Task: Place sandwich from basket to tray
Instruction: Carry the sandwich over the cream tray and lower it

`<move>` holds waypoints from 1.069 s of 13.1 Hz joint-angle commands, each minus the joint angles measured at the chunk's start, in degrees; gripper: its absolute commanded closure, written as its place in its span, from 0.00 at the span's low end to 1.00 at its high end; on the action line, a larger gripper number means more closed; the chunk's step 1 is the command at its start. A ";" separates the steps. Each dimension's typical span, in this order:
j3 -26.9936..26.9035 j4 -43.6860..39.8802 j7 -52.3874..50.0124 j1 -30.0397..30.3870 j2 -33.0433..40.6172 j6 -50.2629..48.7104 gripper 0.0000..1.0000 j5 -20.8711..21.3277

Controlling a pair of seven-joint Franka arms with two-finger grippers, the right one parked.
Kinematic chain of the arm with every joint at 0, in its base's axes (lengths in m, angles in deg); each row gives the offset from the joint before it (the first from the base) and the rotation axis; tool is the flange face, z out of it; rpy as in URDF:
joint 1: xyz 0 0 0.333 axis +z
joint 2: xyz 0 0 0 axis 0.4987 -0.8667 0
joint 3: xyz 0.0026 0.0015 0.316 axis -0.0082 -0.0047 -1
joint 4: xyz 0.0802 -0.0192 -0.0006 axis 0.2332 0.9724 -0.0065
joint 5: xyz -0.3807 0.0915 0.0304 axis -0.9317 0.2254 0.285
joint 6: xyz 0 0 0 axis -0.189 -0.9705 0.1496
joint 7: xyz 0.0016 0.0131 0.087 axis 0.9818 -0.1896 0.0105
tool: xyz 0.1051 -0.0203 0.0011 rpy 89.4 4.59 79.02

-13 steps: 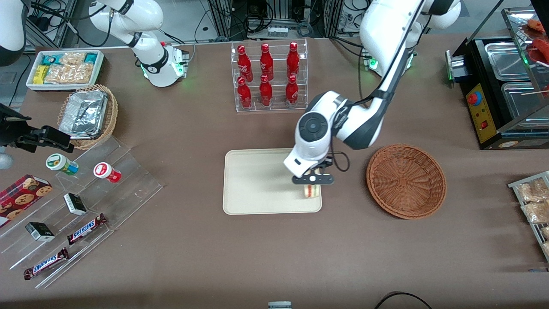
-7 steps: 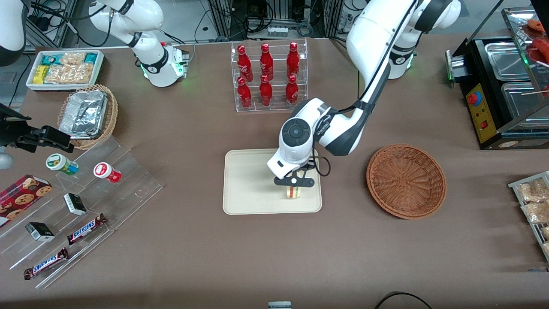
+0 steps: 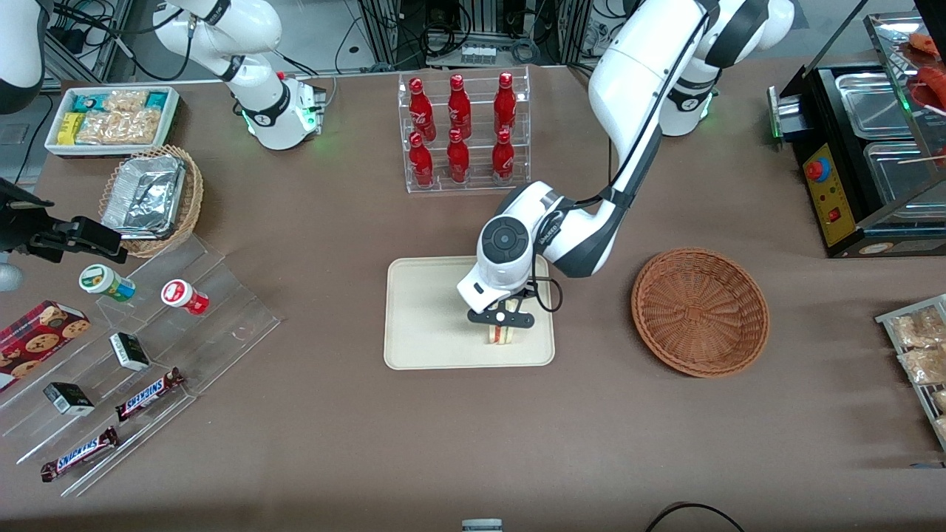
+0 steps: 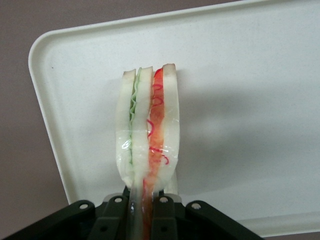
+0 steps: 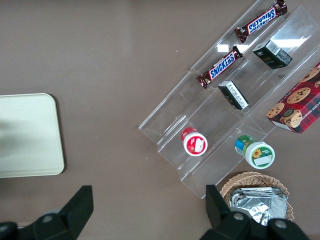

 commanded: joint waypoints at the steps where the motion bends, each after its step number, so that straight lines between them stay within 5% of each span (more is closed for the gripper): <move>1: -0.13 -1.88 0.83 -0.25 -1.63 0.89 1.00 -0.58; 4: -0.13 -1.88 0.57 -0.25 -1.99 1.95 1.00 -0.58; 5: -0.13 -1.97 0.65 -0.25 -1.90 1.95 0.74 -0.58; 6: -0.13 -1.97 0.74 -0.25 -1.90 2.04 0.27 -0.58; 7: -0.13 -1.97 0.48 -0.25 -1.90 2.04 0.00 -0.58; 14: -0.21 -2.67 0.21 0.27 -0.24 1.60 0.00 -0.67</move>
